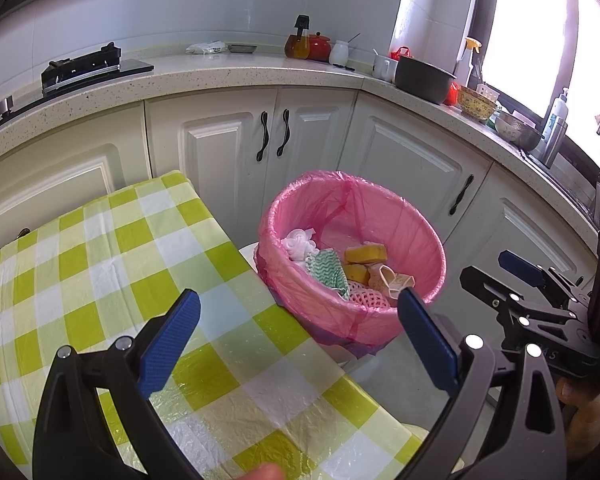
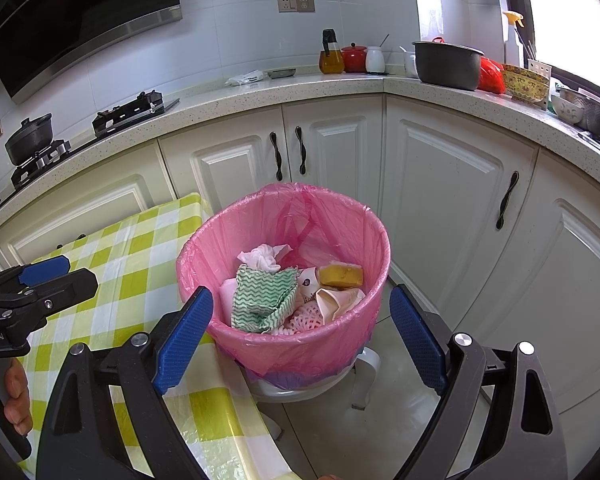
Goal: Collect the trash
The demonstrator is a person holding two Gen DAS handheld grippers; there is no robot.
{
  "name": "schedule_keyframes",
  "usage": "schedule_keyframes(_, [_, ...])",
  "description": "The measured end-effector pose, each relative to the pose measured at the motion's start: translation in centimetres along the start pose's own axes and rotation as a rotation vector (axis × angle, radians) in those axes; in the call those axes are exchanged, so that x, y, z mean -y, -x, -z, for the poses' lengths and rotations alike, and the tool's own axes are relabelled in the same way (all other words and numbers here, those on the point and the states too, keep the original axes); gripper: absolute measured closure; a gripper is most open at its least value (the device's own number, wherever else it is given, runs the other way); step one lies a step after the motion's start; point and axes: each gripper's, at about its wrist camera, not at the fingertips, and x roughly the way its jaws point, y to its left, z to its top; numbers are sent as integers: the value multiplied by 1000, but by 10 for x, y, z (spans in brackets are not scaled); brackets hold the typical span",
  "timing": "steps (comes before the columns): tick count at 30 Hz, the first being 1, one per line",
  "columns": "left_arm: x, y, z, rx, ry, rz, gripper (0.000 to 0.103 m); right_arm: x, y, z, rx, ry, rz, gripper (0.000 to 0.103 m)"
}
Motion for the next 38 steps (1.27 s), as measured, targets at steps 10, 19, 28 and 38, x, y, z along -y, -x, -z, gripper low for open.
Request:
schedule_keyframes(10, [4, 0, 0, 0, -6, 19, 7, -1, 0, 0, -1, -2, 2, 18])
schedule_keyframes(19, [4, -3, 0, -8, -19, -7, 5, -3, -2, 2, -5, -2, 0, 18])
schedule_keyframes(28, [4, -2, 0, -3, -35, -6, 5, 0, -4, 4, -10, -4, -1, 18])
schedule_keyframes(38, [2, -3, -2, -15, -13, -2, 5, 0, -4, 4, -11, -6, -3, 18])
